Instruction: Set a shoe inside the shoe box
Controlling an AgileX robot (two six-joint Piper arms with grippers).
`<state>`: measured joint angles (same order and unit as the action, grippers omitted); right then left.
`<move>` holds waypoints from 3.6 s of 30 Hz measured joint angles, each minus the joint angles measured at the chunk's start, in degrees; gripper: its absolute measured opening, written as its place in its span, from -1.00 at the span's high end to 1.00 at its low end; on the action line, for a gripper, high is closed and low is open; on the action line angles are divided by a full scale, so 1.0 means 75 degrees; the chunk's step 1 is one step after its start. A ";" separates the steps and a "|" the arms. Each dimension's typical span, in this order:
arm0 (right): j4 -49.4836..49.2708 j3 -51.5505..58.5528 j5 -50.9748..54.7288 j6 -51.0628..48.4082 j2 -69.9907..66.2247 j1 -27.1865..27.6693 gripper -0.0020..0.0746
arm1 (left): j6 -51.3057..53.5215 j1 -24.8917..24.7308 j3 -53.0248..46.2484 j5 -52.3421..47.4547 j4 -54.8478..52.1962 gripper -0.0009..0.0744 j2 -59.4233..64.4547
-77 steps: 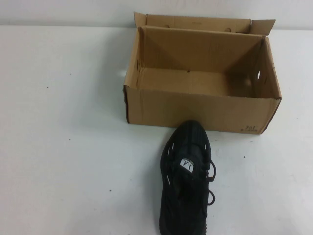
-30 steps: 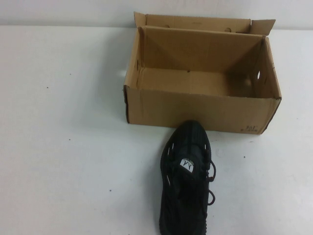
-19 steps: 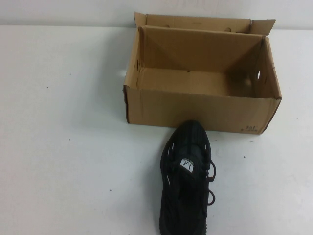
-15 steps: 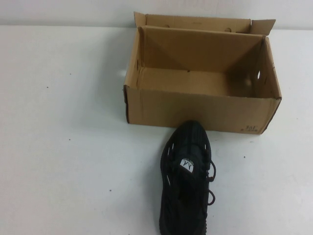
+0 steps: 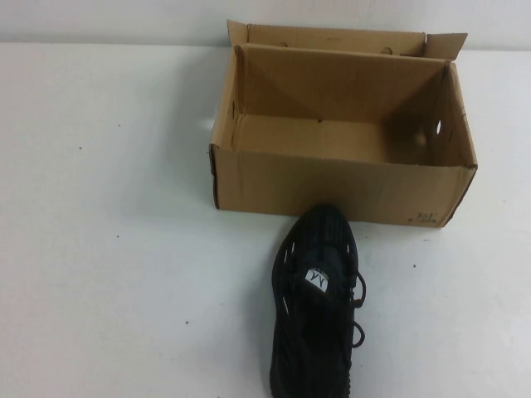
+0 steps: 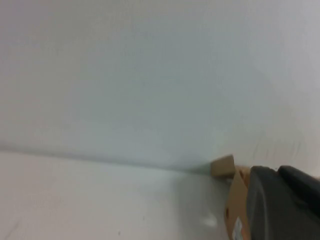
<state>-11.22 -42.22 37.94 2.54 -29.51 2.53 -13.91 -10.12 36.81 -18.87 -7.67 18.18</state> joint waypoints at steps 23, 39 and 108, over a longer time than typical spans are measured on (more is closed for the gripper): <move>-0.6322 -0.0110 0.2308 -0.7334 -0.4216 -0.0571 0.99 | 0.0186 0.0000 0.0000 -0.4468 0.0522 0.98 0.0065; -0.1727 -0.2127 0.0770 -0.5657 -0.6173 -0.4892 -0.10 | 0.0508 0.0000 0.0000 -0.4497 0.0859 0.98 0.0065; 0.0335 -0.7492 0.2538 0.0712 -0.9042 -0.6110 0.93 | 1.1266 0.0000 0.0000 -0.3112 0.8778 -0.42 0.3279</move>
<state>-8.71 -98.41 56.97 7.88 -97.32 -43.29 70.59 -10.12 36.81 -42.22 58.16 42.78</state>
